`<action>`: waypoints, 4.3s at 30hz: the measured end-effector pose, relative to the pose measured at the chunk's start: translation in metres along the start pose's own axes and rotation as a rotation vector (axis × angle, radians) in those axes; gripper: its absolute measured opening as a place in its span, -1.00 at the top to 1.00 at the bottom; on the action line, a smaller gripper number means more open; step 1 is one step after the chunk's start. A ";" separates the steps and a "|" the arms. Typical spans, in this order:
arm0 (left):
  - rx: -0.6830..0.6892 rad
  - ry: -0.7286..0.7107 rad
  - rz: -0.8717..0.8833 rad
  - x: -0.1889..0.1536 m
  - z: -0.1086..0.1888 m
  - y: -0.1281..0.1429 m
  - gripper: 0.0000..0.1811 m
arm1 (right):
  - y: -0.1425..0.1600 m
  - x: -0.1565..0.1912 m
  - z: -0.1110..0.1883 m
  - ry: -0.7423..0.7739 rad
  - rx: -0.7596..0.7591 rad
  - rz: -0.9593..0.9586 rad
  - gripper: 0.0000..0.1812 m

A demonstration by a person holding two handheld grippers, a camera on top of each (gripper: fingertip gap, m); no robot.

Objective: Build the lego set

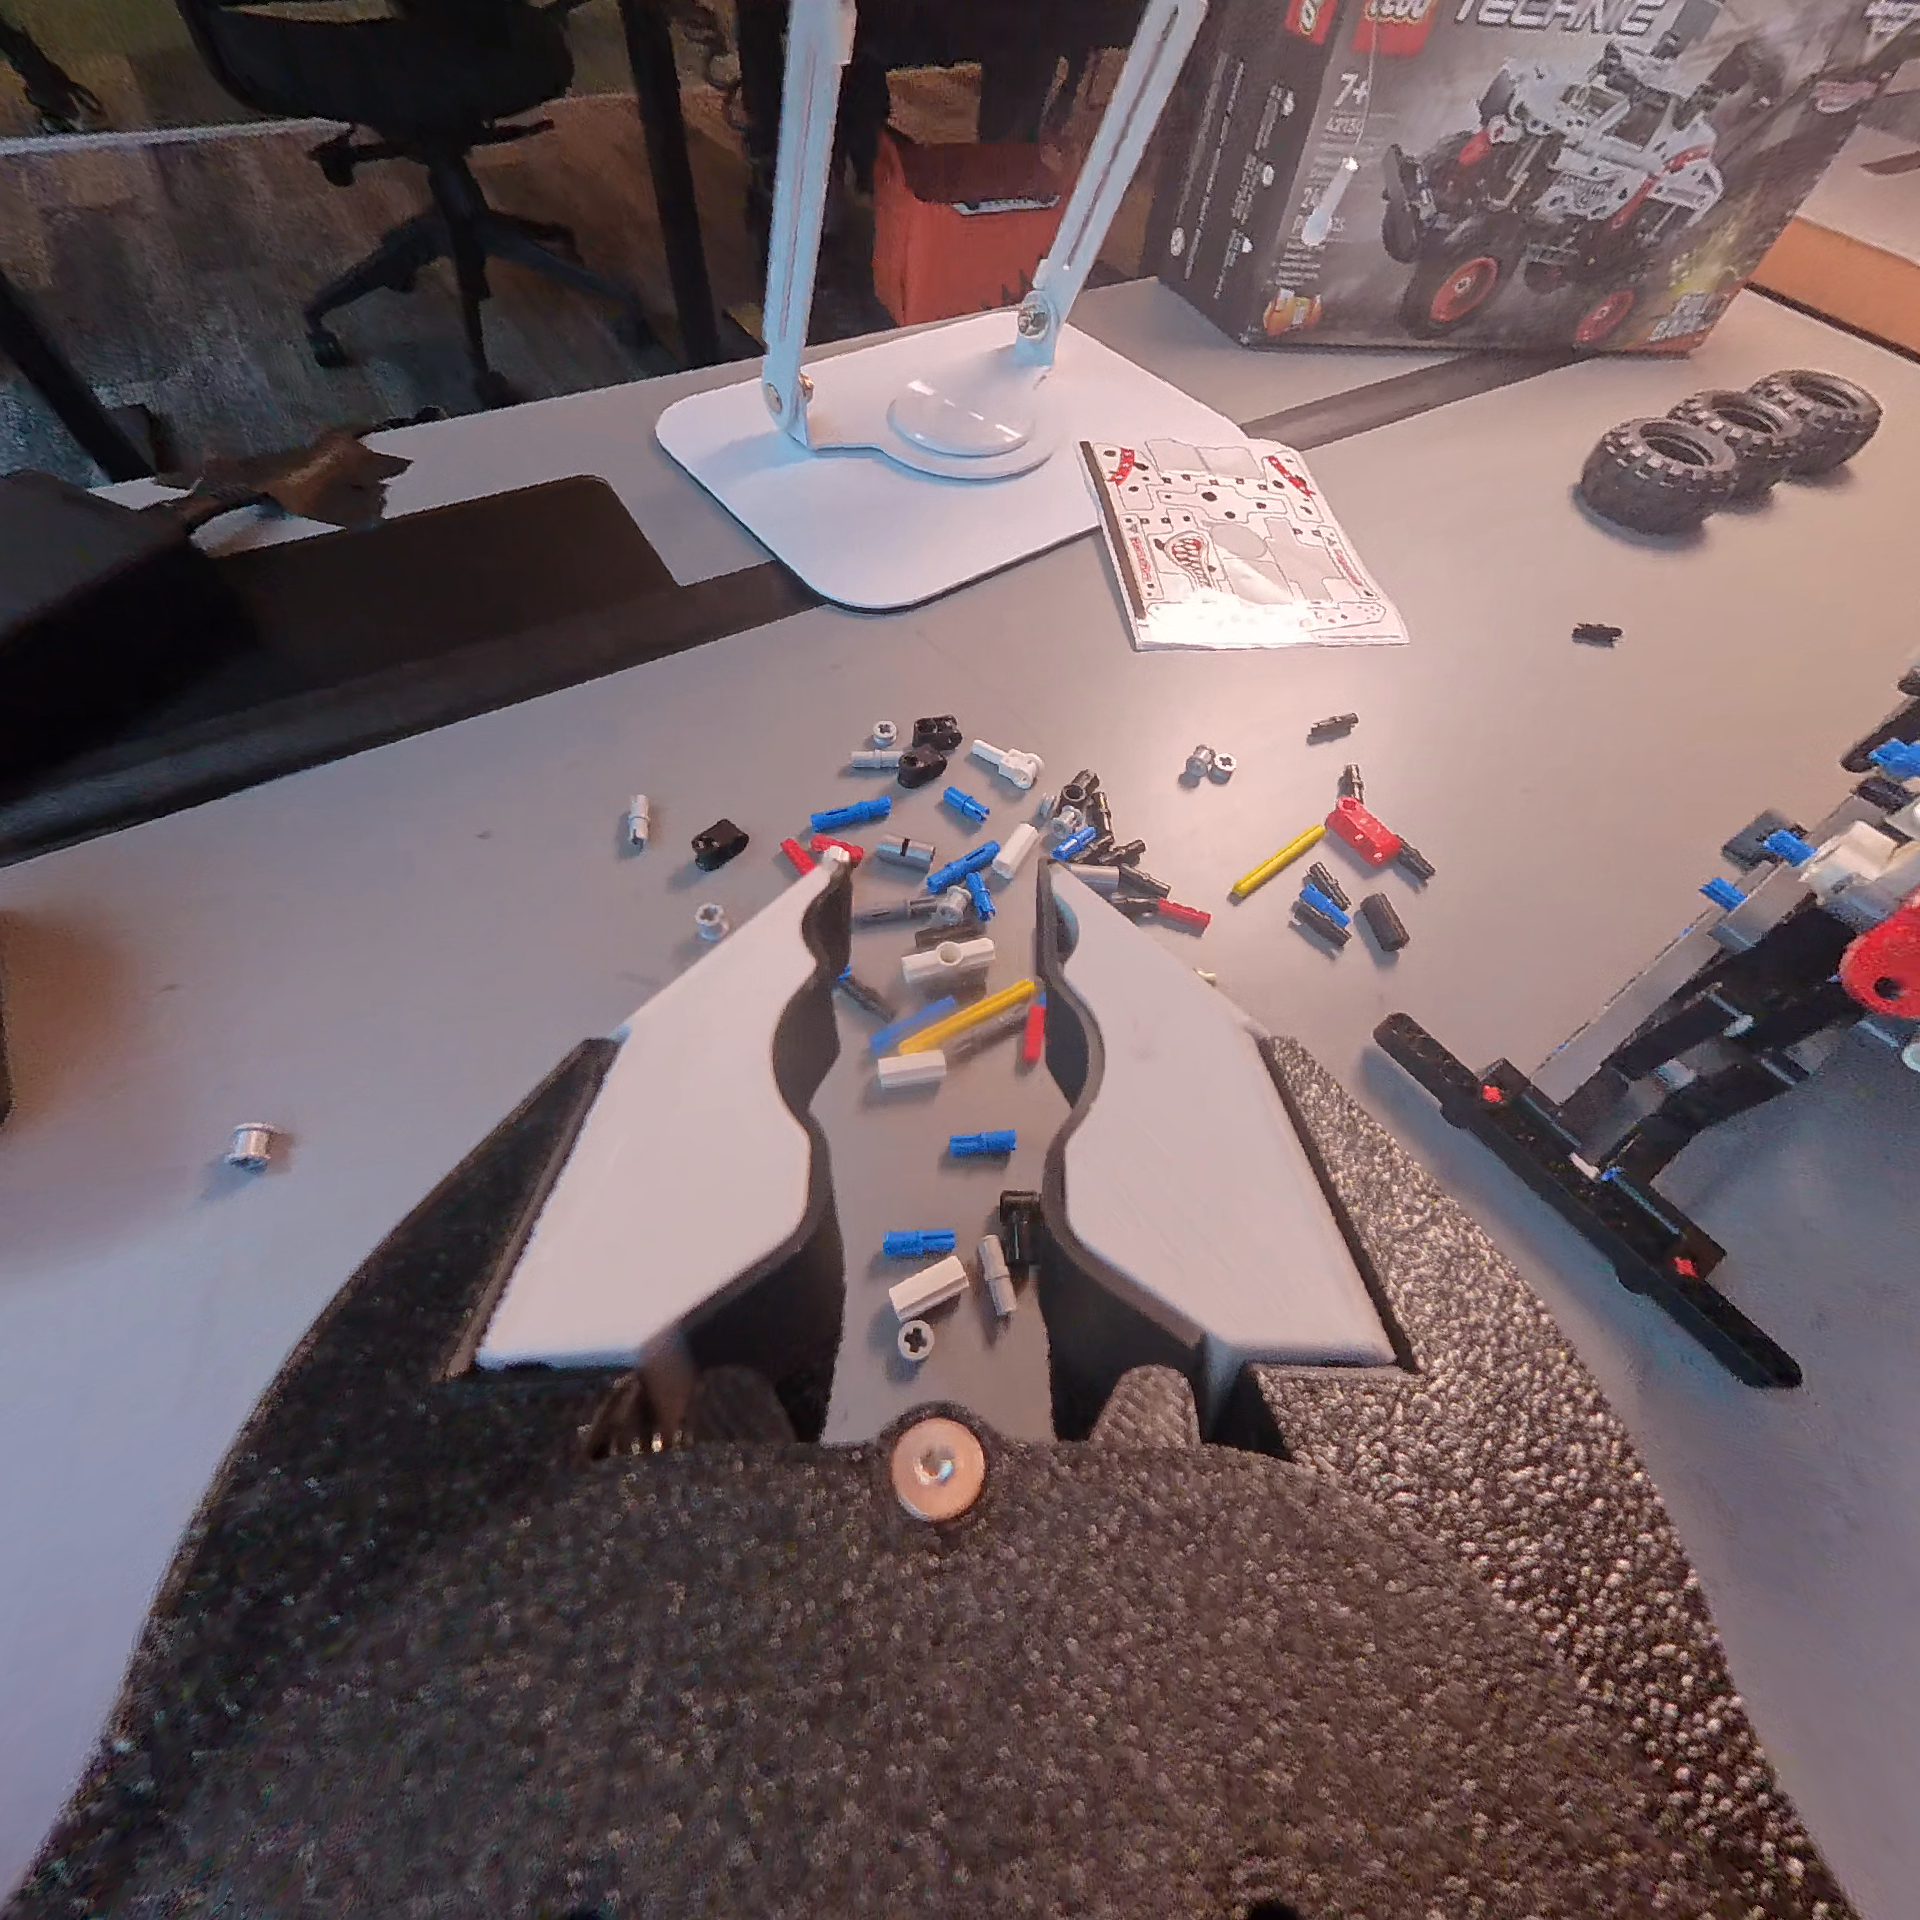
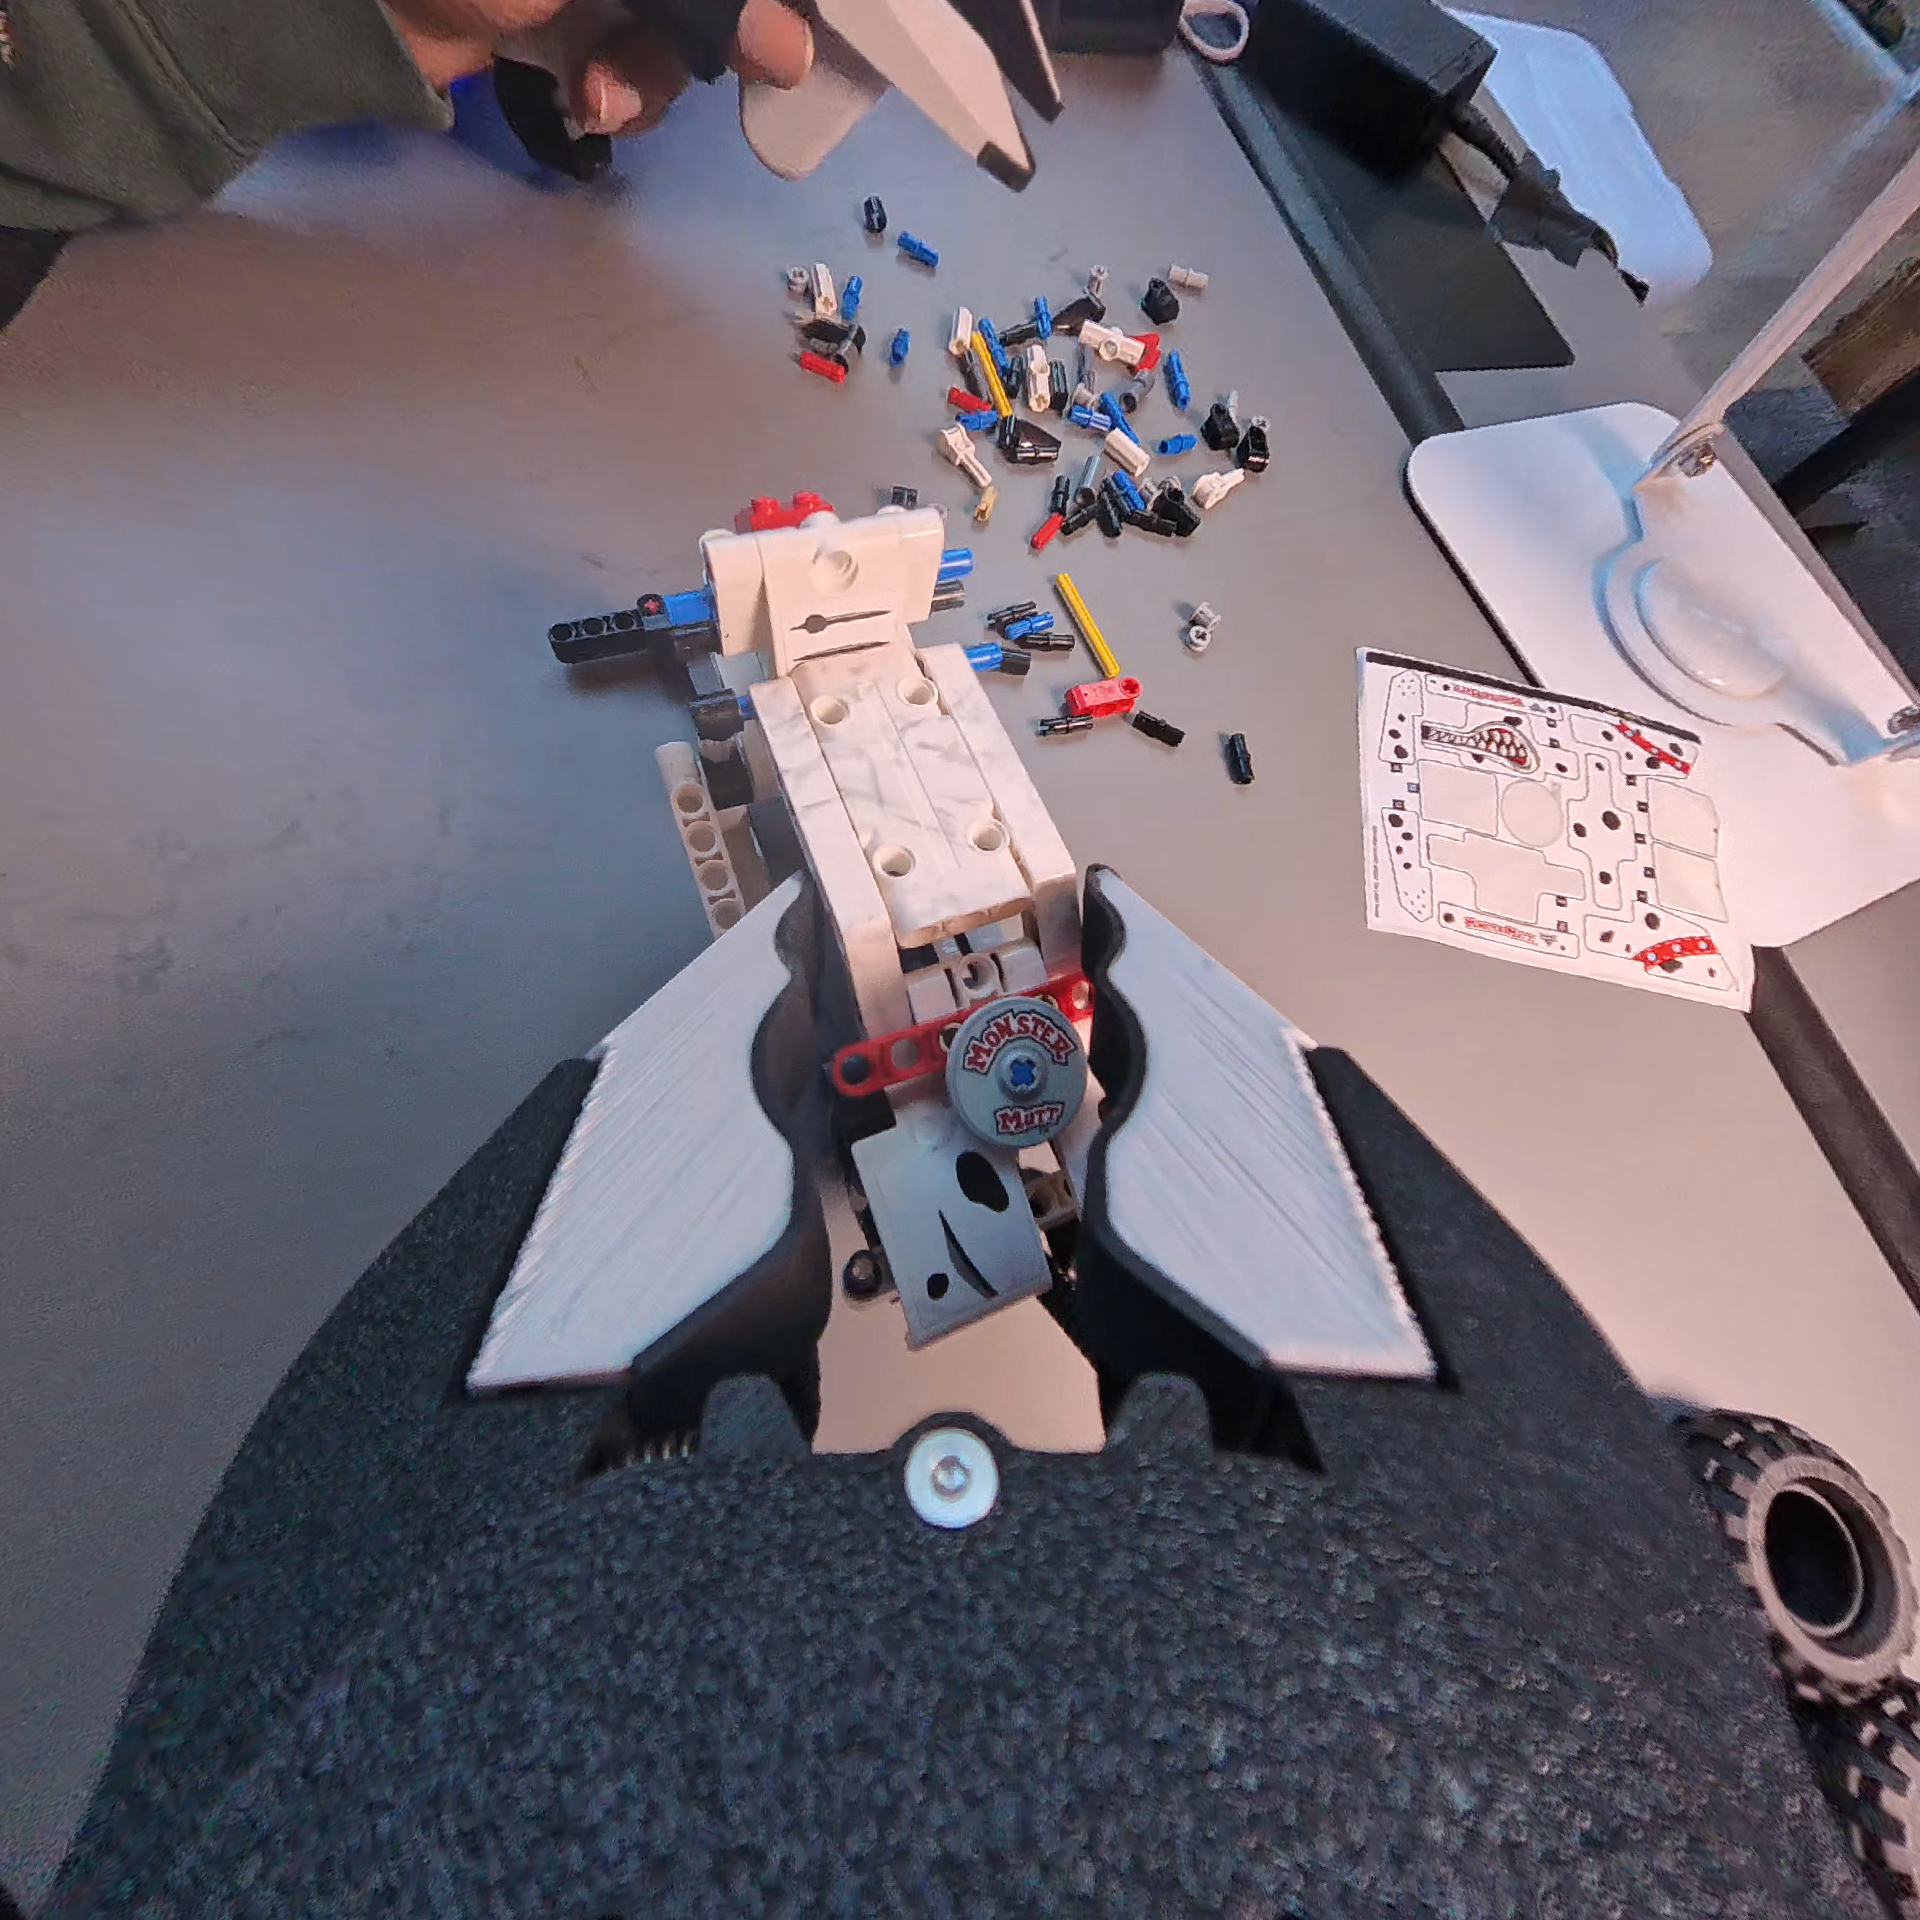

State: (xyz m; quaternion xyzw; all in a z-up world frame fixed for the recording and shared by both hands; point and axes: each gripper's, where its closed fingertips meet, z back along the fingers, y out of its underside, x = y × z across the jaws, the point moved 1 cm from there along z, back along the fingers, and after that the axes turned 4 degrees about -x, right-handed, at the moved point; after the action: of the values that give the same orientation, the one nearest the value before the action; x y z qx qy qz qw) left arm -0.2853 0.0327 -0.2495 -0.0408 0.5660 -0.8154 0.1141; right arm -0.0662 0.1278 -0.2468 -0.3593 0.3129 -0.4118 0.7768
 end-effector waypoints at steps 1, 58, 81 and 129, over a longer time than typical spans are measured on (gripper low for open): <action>0.014 0.036 -0.012 -0.005 -0.002 0.001 0.61 | -0.001 0.000 -0.001 0.000 0.015 0.005 0.46; 0.429 0.666 -0.370 -0.191 0.046 0.093 0.84 | 0.055 -0.034 0.081 0.180 0.130 0.001 0.49; 0.189 -0.074 0.125 0.002 0.041 0.054 0.72 | -0.051 0.005 0.081 0.104 -0.536 -0.072 0.58; 0.058 0.320 -0.190 -0.090 0.043 0.016 0.92 | -0.037 0.016 0.060 0.100 -0.471 -0.076 0.63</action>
State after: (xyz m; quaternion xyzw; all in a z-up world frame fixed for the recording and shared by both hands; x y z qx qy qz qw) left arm -0.1874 0.0085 -0.2435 0.0395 0.5468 -0.8346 -0.0540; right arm -0.0272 0.1168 -0.1870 -0.5213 0.4247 -0.3737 0.6389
